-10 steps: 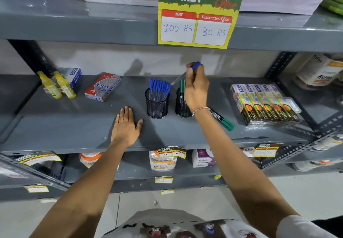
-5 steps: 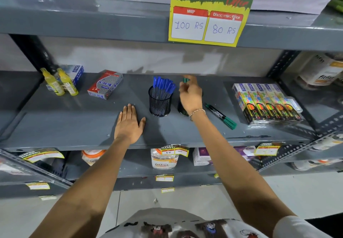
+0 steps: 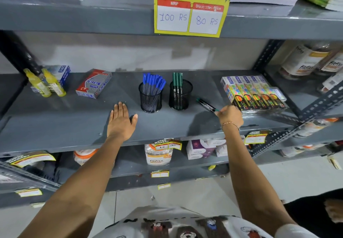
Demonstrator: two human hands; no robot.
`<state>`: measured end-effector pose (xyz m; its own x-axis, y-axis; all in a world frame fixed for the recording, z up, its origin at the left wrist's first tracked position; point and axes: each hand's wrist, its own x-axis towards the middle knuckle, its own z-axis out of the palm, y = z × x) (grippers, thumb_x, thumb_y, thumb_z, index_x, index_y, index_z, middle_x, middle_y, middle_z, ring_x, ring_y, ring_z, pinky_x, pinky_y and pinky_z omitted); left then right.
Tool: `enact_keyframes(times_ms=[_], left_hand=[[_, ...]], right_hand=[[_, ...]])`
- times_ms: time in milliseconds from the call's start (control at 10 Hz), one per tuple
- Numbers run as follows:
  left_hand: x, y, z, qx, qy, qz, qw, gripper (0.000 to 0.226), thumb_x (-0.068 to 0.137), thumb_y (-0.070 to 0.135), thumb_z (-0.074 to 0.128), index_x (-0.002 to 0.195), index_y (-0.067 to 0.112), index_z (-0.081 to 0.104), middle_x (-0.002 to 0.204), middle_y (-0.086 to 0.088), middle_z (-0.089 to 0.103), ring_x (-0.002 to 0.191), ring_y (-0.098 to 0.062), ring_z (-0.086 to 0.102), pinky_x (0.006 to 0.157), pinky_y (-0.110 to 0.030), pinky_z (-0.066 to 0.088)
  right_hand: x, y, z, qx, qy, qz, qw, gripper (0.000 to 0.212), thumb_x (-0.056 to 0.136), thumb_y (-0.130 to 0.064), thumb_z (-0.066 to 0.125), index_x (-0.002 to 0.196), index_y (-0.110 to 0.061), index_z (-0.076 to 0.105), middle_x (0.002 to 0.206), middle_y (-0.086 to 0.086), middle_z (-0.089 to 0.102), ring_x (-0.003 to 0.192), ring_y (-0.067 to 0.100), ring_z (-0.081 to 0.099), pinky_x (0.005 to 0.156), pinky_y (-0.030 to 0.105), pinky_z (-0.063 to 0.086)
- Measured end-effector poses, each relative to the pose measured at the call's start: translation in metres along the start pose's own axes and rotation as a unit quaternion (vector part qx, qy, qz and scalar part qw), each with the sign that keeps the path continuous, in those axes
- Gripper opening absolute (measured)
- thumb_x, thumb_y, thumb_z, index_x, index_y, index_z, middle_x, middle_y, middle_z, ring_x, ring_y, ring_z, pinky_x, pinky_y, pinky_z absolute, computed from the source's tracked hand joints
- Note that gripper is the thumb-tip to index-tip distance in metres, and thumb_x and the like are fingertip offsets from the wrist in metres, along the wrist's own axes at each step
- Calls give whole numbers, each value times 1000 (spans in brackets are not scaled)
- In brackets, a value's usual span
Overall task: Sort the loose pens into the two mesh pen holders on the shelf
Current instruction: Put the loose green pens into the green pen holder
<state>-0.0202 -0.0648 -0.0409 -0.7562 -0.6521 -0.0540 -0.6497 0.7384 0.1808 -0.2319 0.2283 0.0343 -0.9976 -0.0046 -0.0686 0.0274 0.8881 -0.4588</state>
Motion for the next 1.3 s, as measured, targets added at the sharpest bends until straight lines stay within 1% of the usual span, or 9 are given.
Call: enact_keyframes(times_ms=[300, 400, 500, 600, 700, 800, 900, 1200, 1300], left_hand=[[-1, -1, -1, 4, -4, 1, 1000, 73, 97, 51, 14, 150, 2, 0, 161, -15, -1, 149, -27, -3, 119, -37, -2], [-1, -1, 0, 5, -2, -1, 1000, 74, 97, 51, 13, 150, 2, 0, 161, -15, 0, 149, -27, -2, 119, -37, -3], [-2, -1, 0, 1, -4, -2, 1000, 73, 97, 51, 13, 150, 2, 0, 161, -15, -1, 149, -26, -3, 119, -37, -3], [-2, 0, 0, -3, 0, 0, 1000, 73, 97, 51, 13, 151, 2, 0, 161, -15, -1, 149, -26, -3, 120, -37, -3], [-3, 0, 0, -5, 0, 0, 1000, 73, 98, 50, 14, 151, 2, 0, 161, -14, -1, 149, -26, -3, 120, -37, -2], [-4, 0, -2, -2, 0, 0, 1000, 73, 98, 50, 15, 151, 2, 1, 161, -14, -1, 149, -26, -3, 121, -37, -1], [-4, 0, -2, -1, 2, 1, 1000, 72, 98, 49, 15, 151, 2, 1, 161, -14, 0, 149, -26, -3, 121, -38, -1], [-4, 0, -1, 6, 4, 1, 1000, 74, 97, 51, 12, 151, 3, -1, 161, -14, -1, 149, -26, -3, 121, -37, -2], [-4, -1, -1, 8, 5, 2, 1000, 74, 97, 52, 12, 151, 3, -1, 161, -14, -1, 149, -26, -3, 121, -37, -1]], right_hand=[[-2, 15, -1, -73, -35, -18, 997, 37, 87, -33, 63, 109, -4, 64, 121, 20, 55, 110, 37, 55, 88, 45, 48], [-3, 3, -10, -36, 26, -85, 995, 35, 94, -31, 50, 107, 0, 60, 114, 24, 59, 102, 38, 60, 83, 43, 50], [-2, -24, -32, 152, 127, -109, 974, 36, 95, -35, 48, 97, 0, 58, 85, 18, 67, 73, 28, 63, 60, 28, 49], [-1, -57, -56, 382, 241, -109, 885, 34, 93, -34, 53, 92, -1, 59, 62, -4, 57, 51, 2, 50, 47, 8, 35], [-2, -87, -63, 437, 282, -159, 839, 31, 96, -26, 48, 94, 3, 59, 56, -7, 53, 45, -1, 48, 43, 6, 32], [-2, -111, -52, 301, 235, -265, 885, 29, 97, -26, 46, 100, 0, 59, 67, 12, 62, 52, 19, 49, 48, 14, 28], [-2, -125, -31, 182, 137, -339, 913, 33, 97, -34, 44, 103, -6, 59, 79, 18, 70, 67, 33, 64, 54, 26, 36], [5, -131, 14, 71, 3, -294, 953, 44, 95, -43, 44, 113, -4, 54, 91, 24, 68, 90, 40, 64, 66, 38, 48], [5, -133, 15, 116, -23, -272, 955, 54, 90, -45, 53, 124, -4, 47, 71, 17, 62, 85, 36, 64, 68, 36, 50]])
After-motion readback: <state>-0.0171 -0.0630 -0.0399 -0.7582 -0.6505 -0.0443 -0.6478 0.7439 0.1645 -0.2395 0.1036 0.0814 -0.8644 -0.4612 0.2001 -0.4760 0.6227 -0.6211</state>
